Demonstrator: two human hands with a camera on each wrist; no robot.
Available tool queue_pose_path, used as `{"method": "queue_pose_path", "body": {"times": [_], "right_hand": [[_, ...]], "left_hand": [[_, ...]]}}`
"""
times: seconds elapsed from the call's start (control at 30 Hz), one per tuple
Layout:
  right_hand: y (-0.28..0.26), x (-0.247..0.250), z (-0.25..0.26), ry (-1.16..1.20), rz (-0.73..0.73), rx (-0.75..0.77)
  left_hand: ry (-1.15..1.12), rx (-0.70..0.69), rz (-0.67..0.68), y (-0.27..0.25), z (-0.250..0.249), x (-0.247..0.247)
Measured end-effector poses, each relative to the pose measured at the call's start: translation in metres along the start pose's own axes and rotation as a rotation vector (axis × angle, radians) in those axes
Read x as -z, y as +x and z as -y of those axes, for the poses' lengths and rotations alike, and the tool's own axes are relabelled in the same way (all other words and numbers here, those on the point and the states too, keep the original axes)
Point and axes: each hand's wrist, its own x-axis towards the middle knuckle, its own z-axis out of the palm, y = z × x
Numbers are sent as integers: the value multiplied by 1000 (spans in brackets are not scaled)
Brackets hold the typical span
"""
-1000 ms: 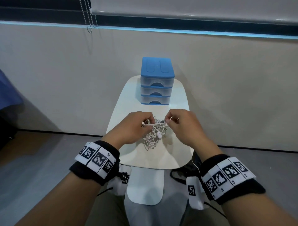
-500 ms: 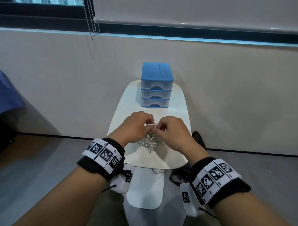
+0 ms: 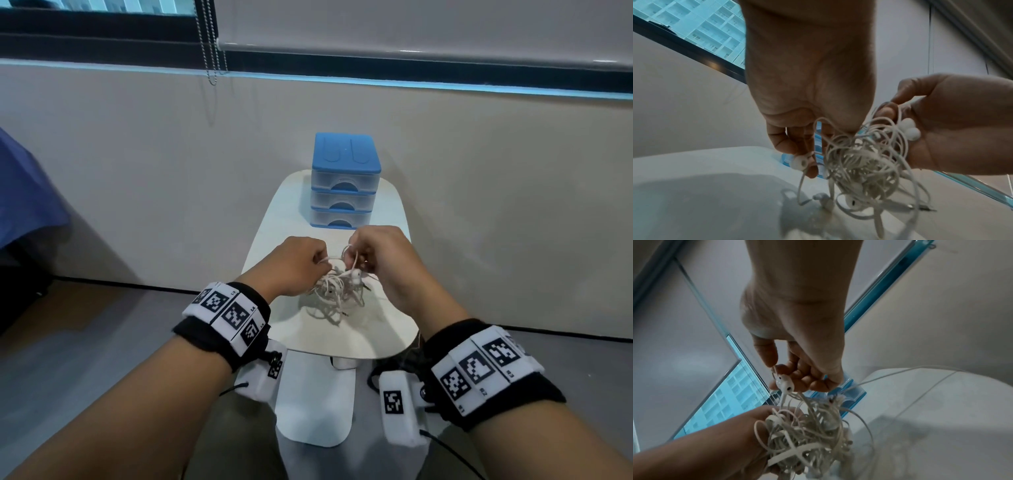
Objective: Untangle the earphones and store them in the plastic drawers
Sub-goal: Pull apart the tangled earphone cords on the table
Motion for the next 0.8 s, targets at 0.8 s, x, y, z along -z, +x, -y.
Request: {"method": "queue_pose_path", "body": {"times": [0.8], "right_hand": [[-13, 33, 22, 434, 108, 197]], "left_hand": [[-414, -126, 61, 0, -25, -13]]}}
